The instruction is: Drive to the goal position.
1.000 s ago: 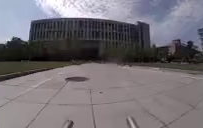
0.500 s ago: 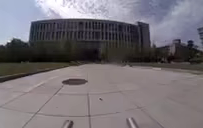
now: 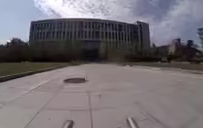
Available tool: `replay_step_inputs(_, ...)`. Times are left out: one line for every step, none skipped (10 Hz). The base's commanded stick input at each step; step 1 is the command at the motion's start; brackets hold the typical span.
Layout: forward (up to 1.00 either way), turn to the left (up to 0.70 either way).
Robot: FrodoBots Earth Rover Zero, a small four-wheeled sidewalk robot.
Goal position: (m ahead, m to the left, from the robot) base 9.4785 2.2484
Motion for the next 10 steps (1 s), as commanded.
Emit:
replay_step_inputs(0.70,0.00)
replay_step_inputs(0.70,0.00)
replay_step_inputs(0.70,0.00)
replay_step_inputs(0.70,0.00)
replay_step_inputs(0.70,0.00)
replay_step_inputs(0.70,0.00)
replay_step_inputs(0.70,0.00)
replay_step_inputs(0.70,0.12)
replay_step_inputs(0.70,0.33)
replay_step_inputs(0.70,0.35)
